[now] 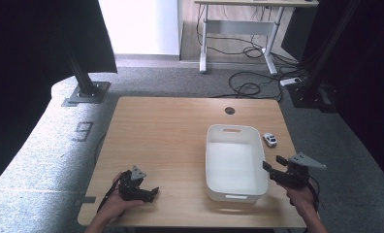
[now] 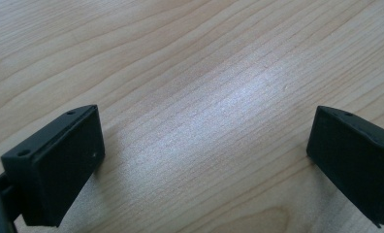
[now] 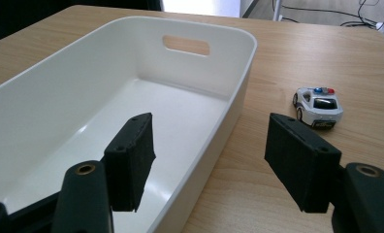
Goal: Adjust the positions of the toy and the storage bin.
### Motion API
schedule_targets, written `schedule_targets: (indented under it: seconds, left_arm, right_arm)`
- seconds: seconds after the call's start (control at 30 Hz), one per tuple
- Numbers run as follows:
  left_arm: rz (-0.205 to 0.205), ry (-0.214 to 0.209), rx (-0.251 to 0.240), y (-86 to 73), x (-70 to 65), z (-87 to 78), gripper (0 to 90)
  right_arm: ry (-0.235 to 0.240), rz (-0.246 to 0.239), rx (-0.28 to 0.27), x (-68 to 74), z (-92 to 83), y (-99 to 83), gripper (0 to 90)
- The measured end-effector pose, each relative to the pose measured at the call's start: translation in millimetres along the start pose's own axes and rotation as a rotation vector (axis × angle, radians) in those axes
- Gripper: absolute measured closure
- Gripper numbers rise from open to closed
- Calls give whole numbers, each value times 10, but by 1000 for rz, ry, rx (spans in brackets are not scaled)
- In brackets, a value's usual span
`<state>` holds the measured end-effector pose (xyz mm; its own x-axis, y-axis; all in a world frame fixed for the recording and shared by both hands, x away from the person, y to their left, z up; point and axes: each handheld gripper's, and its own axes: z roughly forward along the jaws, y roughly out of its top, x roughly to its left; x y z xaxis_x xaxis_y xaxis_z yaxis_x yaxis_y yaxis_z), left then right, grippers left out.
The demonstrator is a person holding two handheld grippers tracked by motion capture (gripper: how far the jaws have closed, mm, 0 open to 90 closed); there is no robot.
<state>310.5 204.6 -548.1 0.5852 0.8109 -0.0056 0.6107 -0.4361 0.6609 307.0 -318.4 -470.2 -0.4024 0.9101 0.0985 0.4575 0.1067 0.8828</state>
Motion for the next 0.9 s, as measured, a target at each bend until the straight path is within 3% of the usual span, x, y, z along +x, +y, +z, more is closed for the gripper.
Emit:
schedule_targets:
  seconds: [0.53, 0.9]
  left_arm:
    - [1, 0, 0, -1, 0, 0, 3]
    - [1, -1, 0, -1, 0, 0, 3]
  right_arm:
    - [12, -13, 12, 59, 36, 20, 343]
    - [6, -15, 63, 98, 157, 14, 343]
